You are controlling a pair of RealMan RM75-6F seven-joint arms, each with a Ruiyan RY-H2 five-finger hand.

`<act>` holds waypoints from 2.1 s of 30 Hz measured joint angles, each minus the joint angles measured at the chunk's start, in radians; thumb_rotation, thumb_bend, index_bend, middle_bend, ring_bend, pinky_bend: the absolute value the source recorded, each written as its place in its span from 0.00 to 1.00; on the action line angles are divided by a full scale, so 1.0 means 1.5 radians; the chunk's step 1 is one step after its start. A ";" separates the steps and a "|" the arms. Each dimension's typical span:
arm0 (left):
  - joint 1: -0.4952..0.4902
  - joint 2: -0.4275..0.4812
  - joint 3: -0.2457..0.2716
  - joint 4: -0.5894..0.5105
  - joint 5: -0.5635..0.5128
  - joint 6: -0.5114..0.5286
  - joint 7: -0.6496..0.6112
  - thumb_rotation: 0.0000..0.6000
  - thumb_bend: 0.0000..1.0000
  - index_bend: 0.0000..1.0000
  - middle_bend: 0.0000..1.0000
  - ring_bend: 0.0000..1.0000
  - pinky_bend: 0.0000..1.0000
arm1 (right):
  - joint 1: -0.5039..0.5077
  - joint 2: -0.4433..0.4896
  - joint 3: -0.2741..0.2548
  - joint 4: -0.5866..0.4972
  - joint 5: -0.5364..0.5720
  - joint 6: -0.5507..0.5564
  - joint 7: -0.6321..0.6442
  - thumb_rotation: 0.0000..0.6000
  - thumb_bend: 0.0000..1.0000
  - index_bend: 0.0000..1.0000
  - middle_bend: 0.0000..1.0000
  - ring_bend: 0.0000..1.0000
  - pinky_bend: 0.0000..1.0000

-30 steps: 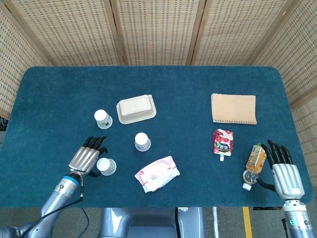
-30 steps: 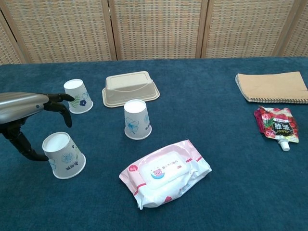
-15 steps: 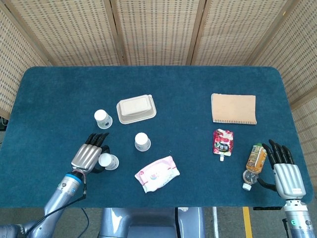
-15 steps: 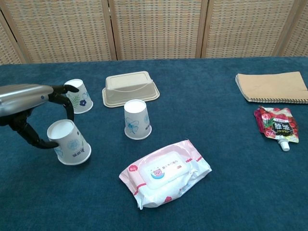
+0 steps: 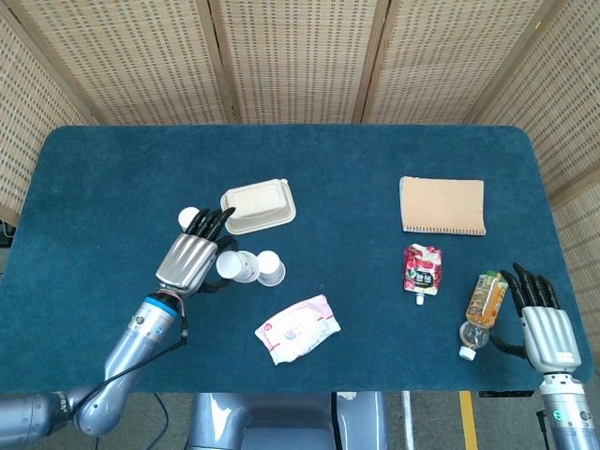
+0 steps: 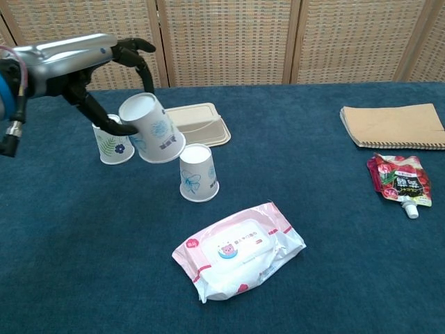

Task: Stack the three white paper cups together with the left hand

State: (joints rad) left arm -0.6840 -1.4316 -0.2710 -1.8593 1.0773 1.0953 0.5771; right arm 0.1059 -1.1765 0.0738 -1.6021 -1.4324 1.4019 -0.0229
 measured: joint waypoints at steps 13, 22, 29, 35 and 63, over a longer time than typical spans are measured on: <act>-0.088 -0.068 -0.021 0.057 -0.095 -0.023 0.052 1.00 0.31 0.45 0.00 0.00 0.00 | 0.007 -0.004 0.014 0.031 0.041 -0.027 0.028 1.00 0.00 0.10 0.00 0.00 0.00; -0.119 -0.076 -0.011 0.076 -0.152 -0.028 0.077 1.00 0.25 0.30 0.00 0.00 0.00 | 0.009 -0.009 0.016 0.042 0.050 -0.037 0.032 1.00 0.00 0.10 0.00 0.00 0.00; -0.133 -0.078 0.004 0.086 -0.194 -0.023 0.101 1.00 0.13 0.12 0.00 0.00 0.00 | 0.009 -0.008 0.016 0.044 0.051 -0.036 0.034 1.00 0.00 0.10 0.00 0.00 0.00; -0.118 -0.051 0.009 0.079 -0.191 0.000 0.074 1.00 0.13 0.14 0.00 0.00 0.00 | 0.007 -0.007 0.013 0.040 0.045 -0.033 0.032 1.00 0.00 0.10 0.00 0.00 0.00; -0.090 0.014 0.024 0.315 -0.271 -0.089 0.002 1.00 0.14 0.26 0.00 0.00 0.00 | 0.013 -0.022 0.012 0.053 0.069 -0.055 0.000 1.00 0.00 0.11 0.00 0.00 0.00</act>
State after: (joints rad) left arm -0.8196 -1.4100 -0.2355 -1.3867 0.6709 0.9617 0.5803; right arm 0.1260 -1.2093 0.0915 -1.5221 -1.3295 1.3193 -0.0231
